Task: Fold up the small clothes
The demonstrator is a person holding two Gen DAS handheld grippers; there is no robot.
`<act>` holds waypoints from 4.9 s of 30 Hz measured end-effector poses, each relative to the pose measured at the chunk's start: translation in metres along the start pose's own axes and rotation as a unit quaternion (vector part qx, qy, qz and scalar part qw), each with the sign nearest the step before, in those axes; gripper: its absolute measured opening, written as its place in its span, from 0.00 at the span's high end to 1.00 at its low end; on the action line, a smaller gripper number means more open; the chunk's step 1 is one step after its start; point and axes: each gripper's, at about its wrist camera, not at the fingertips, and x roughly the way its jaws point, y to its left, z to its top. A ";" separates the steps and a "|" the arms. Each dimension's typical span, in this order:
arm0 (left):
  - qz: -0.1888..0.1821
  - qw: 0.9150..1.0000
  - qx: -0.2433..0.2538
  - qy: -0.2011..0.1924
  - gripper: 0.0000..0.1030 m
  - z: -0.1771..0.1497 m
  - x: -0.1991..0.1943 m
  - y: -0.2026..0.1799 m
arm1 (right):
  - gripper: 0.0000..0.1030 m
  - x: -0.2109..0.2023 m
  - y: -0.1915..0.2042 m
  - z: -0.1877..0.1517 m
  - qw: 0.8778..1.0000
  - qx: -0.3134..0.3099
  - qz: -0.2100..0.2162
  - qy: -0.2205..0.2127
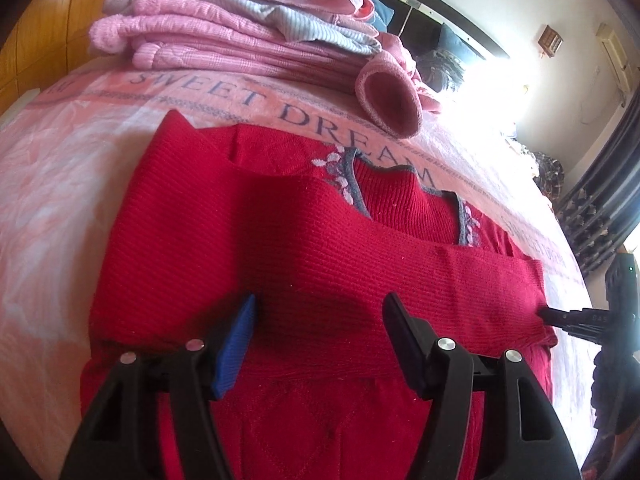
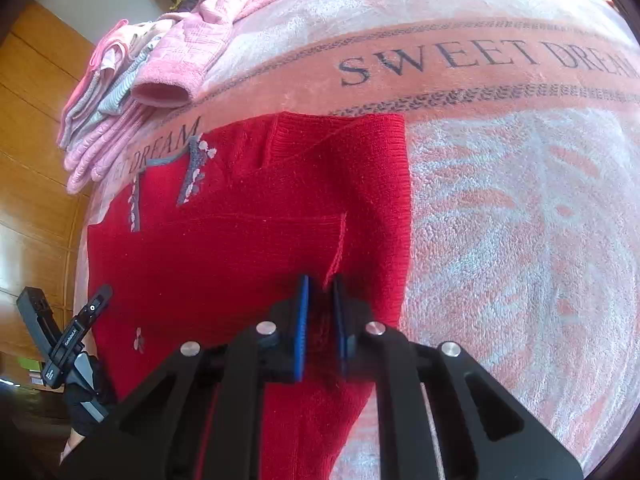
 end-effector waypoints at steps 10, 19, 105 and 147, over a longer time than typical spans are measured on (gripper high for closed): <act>-0.015 0.998 -0.002 0.068 0.36 -0.004 -0.076 -0.001 | 0.80 -0.080 0.020 -0.035 0.998 -0.042 0.022 -0.029; 0.004 0.983 -0.020 0.184 0.35 -0.114 -0.180 0.058 | 0.72 -0.153 0.041 -0.158 0.994 -0.093 0.045 0.035; -0.147 0.969 -0.192 0.040 0.85 -0.028 -0.162 0.157 | 0.84 -0.086 -0.055 -0.100 0.986 0.137 0.096 -0.004; -0.032 0.994 0.040 0.091 0.54 -0.001 -0.088 0.075 | 0.63 -0.035 0.025 -0.082 0.996 -0.035 0.080 0.034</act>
